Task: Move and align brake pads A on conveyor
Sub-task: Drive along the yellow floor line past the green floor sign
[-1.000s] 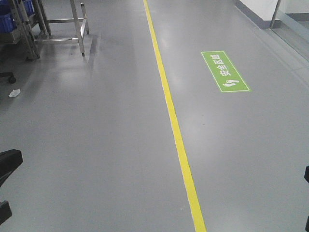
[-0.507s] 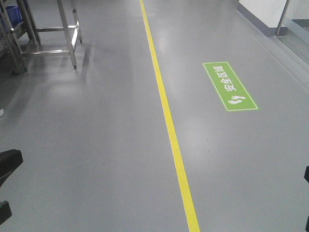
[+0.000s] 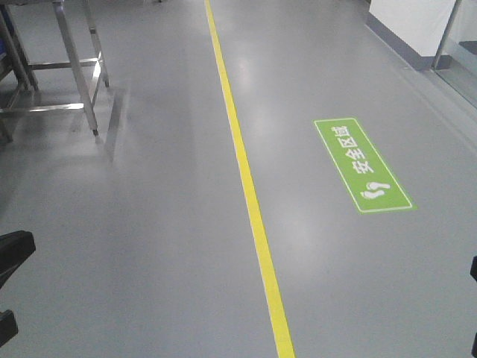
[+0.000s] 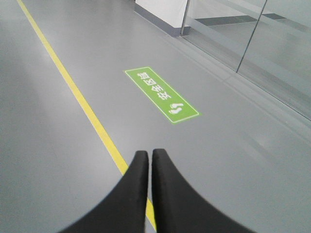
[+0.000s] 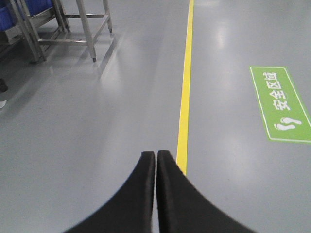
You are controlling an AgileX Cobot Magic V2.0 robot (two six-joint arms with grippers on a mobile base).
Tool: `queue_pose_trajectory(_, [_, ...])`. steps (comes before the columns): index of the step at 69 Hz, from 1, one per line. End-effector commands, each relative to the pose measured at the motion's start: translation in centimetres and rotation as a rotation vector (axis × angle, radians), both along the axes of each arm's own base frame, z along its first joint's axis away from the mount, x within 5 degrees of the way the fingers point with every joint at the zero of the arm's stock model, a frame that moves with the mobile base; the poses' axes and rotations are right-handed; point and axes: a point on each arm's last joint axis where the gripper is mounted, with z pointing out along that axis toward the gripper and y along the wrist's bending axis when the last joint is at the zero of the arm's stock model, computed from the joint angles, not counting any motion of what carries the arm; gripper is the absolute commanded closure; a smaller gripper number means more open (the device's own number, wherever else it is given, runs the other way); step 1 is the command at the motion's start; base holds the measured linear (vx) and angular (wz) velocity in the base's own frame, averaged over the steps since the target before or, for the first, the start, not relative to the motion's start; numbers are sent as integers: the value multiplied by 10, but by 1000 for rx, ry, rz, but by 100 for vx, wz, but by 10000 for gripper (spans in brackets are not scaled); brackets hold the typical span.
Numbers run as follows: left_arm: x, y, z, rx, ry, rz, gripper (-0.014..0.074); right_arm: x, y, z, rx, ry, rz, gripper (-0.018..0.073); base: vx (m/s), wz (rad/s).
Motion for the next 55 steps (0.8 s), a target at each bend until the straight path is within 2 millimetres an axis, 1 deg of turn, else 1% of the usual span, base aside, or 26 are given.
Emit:
queue_pose_trajectory(1, [3, 1, 12, -28, -52, 25, 603, 3, 0, 14, 17, -90, -10, 566, 62, -3])
queue_pose_trajectory(55, [3, 1, 12, -28, -52, 25, 603, 3, 0, 14, 17, -90, -10, 566, 64, 3])
